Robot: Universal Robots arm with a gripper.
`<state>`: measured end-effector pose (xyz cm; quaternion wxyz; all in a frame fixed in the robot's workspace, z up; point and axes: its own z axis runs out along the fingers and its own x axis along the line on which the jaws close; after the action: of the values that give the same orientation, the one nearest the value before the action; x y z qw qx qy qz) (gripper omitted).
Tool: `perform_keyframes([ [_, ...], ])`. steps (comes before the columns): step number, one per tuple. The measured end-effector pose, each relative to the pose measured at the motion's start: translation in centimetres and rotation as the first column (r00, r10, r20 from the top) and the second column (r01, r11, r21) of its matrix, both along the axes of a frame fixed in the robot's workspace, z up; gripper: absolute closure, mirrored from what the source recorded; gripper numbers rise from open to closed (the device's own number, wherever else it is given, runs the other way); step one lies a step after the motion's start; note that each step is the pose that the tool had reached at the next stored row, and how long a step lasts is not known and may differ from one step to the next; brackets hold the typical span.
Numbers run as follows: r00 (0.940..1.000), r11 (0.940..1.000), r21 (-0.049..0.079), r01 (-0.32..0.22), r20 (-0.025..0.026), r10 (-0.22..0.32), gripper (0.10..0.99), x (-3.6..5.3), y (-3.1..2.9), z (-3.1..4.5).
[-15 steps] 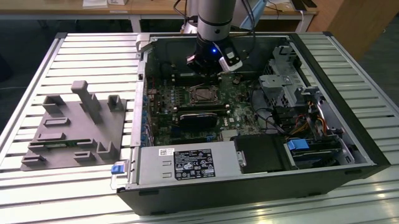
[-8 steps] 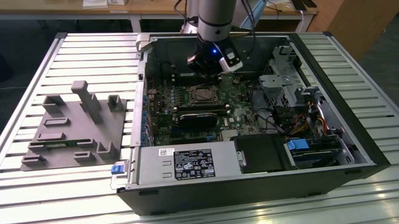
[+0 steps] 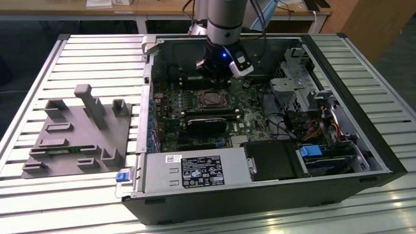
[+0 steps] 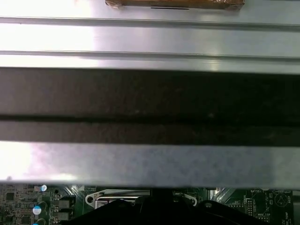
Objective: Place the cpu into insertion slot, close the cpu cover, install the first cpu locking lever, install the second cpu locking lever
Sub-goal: 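Install the first cpu locking lever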
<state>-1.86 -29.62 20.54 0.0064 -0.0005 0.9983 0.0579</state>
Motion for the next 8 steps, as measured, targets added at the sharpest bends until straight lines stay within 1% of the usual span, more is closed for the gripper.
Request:
perform_keyframes([
  [8,1.0000,0.9998,-0.020,0.000,-0.0001,0.000,0.980,0.15,0.08,-0.41],
])
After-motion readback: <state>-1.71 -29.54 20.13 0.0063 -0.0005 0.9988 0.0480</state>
